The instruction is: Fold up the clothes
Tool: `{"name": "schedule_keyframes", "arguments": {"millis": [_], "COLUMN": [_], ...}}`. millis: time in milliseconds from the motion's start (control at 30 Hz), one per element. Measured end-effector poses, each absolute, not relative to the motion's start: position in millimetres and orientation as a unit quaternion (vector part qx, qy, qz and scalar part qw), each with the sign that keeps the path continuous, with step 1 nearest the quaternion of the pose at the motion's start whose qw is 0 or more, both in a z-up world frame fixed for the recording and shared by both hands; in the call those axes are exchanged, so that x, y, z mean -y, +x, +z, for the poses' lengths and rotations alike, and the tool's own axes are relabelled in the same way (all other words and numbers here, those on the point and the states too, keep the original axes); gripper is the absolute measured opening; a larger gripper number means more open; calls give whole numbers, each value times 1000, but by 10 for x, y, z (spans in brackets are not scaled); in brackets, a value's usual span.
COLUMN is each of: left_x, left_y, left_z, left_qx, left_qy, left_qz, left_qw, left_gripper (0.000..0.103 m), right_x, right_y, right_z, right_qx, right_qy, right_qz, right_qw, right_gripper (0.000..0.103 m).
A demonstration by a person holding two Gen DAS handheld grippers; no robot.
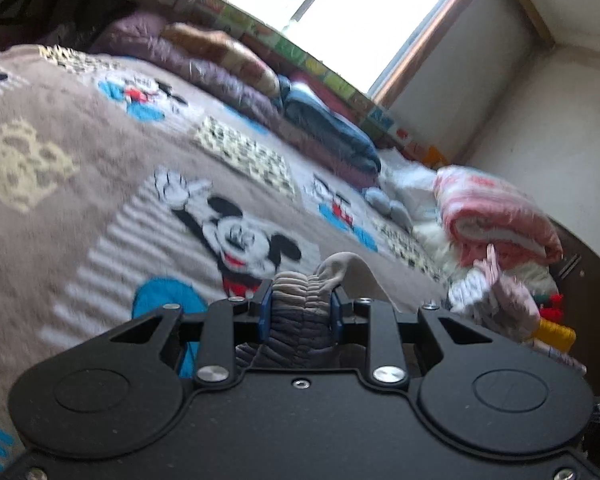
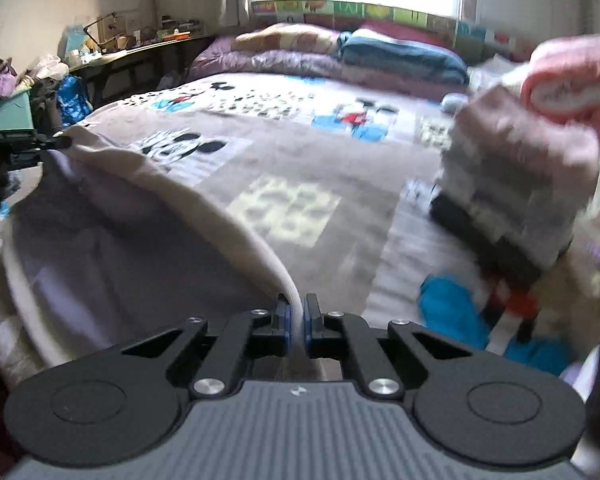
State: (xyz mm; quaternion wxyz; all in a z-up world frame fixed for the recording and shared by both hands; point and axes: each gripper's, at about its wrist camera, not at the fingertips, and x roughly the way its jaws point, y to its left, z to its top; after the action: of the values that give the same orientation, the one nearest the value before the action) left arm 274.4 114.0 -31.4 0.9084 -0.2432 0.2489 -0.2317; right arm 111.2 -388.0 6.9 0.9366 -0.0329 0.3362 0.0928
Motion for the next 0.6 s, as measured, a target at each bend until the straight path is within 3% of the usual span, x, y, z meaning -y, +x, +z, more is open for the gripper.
{"name": "schedule_keyframes", "arguments": {"millis": [333, 600], "left_x": [-1205, -1194], "left_y": [3073, 3428], "left_z": [-274, -545], "left_qx": [-222, -275], "left_qy": [-213, -213], "left_qz": [-202, -182], "left_qw": [930, 920], "left_gripper": [26, 26], "right_x": [4005, 4296], "right_y": [2093, 2861], "right_z": [229, -133], "right_qx": [-343, -414], "right_qy": [-82, 22], "right_qz": [85, 82], "right_qw": [932, 906], "right_gripper": [7, 7]}}
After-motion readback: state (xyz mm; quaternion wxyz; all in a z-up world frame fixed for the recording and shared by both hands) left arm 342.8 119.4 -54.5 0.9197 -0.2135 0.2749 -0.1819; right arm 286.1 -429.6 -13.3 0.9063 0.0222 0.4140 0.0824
